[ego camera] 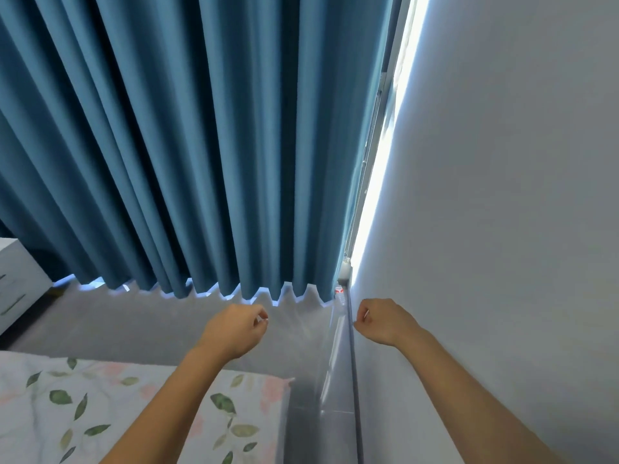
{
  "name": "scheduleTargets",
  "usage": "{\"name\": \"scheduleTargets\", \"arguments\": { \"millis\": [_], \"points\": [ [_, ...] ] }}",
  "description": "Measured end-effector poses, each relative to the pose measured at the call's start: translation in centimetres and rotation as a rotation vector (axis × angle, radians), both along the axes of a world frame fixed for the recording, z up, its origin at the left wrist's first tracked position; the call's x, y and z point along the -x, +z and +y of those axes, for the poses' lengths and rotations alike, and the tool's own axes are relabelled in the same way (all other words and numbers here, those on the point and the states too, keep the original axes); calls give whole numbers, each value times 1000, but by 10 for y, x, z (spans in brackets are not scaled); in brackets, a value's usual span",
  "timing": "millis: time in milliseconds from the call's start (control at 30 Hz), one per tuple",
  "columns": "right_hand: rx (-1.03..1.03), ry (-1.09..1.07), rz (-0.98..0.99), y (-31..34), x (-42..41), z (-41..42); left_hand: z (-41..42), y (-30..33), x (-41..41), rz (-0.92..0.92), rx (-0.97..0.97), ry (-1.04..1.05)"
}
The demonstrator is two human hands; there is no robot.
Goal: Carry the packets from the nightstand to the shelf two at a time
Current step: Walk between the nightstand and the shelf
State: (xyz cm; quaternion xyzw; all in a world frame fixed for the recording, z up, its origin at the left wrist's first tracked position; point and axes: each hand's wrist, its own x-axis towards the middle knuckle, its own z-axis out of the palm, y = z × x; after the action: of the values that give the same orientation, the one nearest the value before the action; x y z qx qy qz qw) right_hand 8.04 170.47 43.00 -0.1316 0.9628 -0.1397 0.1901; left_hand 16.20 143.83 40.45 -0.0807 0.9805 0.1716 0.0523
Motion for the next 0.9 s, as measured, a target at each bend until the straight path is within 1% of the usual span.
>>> {"name": "scheduleTargets", "arguments": {
  "millis": [100, 300, 567, 733, 900],
  "points": [
    [-36, 17, -24, -1, 58, -22, -24, 2, 54, -42, 14, -6],
    [-79, 39, -38, -3, 160, -59, -61, 6, 154, -70, 63, -33],
    [-80, 80, -30, -18, 308, -108, -105, -18, 284, -119, 16, 44],
    [-133, 201, 67, -27, 426, -143, -131, -20, 386, -92, 15, 136],
    [-205, 358, 54, -30, 523, -199, -165, -18, 451, -64, 7, 248]
  ]
}}
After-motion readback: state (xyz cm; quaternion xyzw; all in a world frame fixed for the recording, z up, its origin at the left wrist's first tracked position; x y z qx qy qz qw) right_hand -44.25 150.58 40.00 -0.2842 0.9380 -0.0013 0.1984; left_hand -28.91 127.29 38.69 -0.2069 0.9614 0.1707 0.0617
